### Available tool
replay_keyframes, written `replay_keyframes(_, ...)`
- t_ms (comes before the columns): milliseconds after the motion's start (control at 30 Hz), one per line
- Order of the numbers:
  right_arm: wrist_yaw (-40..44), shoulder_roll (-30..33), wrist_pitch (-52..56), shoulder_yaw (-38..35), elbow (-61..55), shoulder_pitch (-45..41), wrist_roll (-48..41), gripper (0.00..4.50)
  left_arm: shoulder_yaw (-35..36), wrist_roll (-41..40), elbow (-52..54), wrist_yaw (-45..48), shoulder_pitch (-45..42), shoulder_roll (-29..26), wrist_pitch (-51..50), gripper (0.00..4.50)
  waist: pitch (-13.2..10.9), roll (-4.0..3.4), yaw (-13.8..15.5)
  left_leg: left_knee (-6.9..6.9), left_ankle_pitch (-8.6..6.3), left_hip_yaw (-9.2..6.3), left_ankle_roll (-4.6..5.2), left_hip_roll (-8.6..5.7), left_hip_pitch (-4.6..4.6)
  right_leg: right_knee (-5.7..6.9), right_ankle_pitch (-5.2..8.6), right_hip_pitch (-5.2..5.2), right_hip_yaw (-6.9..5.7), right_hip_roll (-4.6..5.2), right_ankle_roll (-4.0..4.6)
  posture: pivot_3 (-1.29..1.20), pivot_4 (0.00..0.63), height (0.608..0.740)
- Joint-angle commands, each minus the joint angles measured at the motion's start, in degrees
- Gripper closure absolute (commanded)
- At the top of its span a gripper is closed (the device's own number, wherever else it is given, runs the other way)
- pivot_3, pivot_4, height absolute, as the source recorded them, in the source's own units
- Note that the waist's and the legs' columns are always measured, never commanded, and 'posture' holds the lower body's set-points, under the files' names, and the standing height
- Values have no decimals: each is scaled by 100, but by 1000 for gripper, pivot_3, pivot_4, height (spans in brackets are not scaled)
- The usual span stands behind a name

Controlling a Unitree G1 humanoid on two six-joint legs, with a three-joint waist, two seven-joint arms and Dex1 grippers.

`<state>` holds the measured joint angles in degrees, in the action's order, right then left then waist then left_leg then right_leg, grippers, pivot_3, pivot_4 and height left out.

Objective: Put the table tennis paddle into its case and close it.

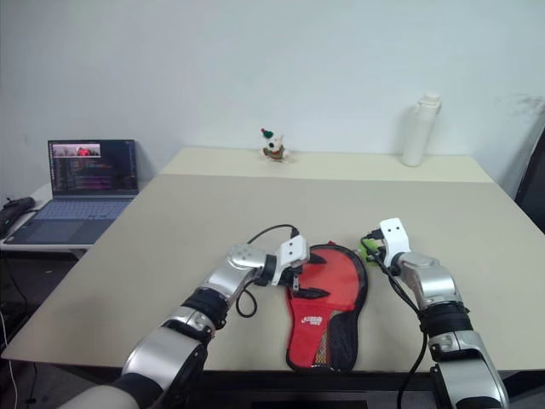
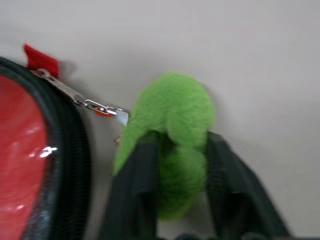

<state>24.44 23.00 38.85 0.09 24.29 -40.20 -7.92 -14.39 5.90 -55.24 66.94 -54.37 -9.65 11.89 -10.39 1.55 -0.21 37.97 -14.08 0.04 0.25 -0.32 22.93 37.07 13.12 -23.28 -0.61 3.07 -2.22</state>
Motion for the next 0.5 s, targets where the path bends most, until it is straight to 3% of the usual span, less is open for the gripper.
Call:
replay_keyframes(33,66,19,239,7,-201,178,-8,4476,-284,273,-304,-19,101,87,82,0,10,-1,3,0,0,0,0,0,0,0,0,0,0,0,0,0,150,740)
replay_keyframes(233,81,285,316,-87,-551,215,58,4476,-380,360,-500,-35,133,161,154,0,19,-4,16,1,0,-3,0,-1,-3,0,0,4,-2,0,-1,0,150,740)
replay_keyframes(500,486,1249,1011,-351,-1892,713,-151,4476,-396,390,-700,-69,116,195,149,0,20,-5,67,0,-1,-3,2,-6,1,-8,1,5,-2,4,-2,0,150,740)
